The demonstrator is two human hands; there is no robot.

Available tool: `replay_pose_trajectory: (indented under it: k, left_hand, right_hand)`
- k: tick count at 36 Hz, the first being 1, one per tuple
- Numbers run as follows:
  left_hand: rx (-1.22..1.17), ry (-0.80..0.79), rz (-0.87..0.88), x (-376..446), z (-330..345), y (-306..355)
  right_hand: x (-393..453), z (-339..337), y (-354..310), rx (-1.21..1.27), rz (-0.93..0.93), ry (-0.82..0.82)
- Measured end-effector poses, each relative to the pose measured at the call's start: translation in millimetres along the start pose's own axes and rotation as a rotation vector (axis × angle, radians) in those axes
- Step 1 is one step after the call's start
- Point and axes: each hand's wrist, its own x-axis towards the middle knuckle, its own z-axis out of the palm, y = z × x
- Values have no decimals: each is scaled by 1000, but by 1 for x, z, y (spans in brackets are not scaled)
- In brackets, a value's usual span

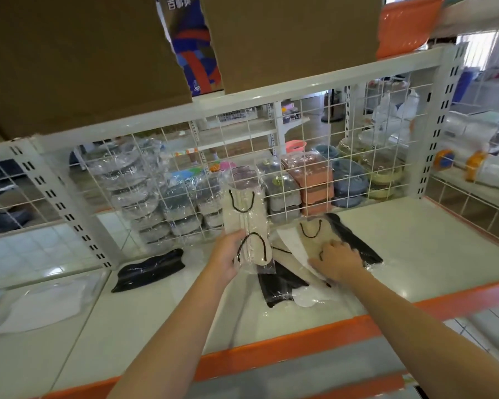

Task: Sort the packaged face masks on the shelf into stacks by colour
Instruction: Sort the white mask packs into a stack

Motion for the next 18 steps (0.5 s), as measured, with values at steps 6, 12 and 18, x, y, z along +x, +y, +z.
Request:
replay_pose_trajectory:
  k: [6, 12, 18]
  left_hand:
    - [61, -32, 12, -3, 9, 0]
    - [52, -65, 14, -5, 17, 1]
    - [9, -57, 6, -9, 21, 1]
  right_hand:
    - [-5, -3, 7, -20, -43, 33]
    - [-5, -5, 1, 6, 30, 28]
    - [-6, -22, -3, 455, 37, 187]
